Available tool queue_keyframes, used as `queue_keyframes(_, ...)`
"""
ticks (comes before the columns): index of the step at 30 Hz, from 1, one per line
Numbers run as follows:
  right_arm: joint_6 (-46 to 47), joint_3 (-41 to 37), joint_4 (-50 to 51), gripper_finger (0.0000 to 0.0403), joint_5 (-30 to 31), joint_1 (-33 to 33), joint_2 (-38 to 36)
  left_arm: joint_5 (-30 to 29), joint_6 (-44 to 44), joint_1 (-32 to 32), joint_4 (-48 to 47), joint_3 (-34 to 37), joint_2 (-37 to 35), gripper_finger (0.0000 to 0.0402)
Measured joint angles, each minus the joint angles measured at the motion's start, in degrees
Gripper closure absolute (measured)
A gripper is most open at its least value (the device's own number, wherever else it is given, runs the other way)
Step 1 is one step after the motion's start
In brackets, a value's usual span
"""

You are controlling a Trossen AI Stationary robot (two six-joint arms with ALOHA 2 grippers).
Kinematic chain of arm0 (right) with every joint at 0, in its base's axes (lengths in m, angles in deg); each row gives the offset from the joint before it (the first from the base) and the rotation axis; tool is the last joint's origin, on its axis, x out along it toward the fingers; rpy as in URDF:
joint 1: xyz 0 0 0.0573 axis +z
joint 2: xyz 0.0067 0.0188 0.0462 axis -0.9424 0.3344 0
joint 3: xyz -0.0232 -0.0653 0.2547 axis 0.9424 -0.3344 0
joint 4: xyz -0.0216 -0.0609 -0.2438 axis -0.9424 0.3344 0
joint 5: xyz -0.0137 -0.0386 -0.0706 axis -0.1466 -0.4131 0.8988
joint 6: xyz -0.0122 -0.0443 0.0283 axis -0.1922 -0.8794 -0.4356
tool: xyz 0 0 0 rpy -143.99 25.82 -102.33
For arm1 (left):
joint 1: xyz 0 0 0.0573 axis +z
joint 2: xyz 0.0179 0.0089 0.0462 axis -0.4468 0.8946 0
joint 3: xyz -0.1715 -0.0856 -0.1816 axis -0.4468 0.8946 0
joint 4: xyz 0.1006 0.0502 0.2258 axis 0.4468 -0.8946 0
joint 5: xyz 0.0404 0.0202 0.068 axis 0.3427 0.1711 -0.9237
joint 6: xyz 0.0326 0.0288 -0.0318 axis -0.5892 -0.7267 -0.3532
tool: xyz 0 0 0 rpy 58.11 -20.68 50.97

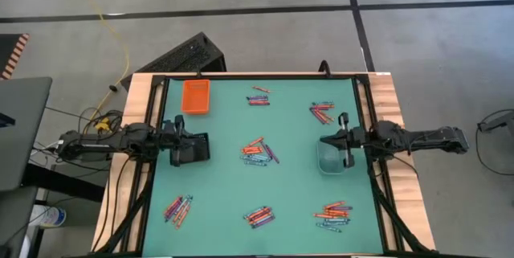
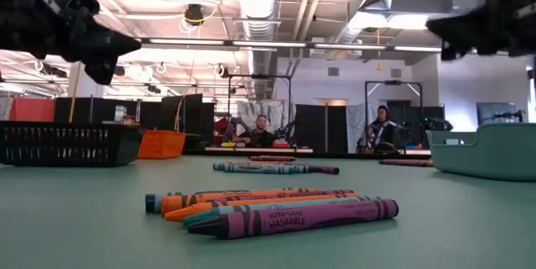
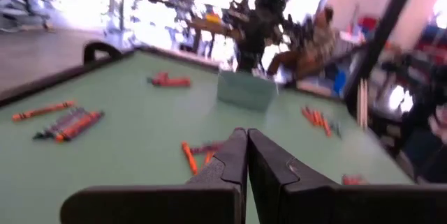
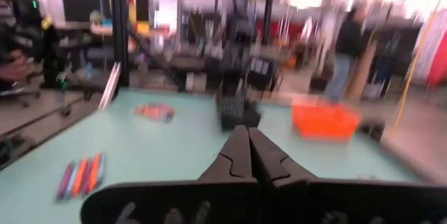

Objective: Sort crayons
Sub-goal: Put the violet crayon into the black bin

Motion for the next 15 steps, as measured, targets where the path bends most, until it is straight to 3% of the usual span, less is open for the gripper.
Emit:
queue_keyframes(3,-5.08,1.68,-2.39,0.0403,3.74,0.0,0.04,-2.49,1.58,0.0,5.01,0.0,0.12,0.0401)
queue_keyframes(10,-16.24,3.27,-8.82,0.0403,19.72,-0.16,0.06,-9.04,-3.36,0.02,9.99,-0.54,1.13,0.0401)
queue_keyframes(15,-17.35,4.63,-8.91,0.0403,23.26,-3.74,3.66,-16.03,-7.68,1.52,12.47,-2.75,7.75,0.0401)
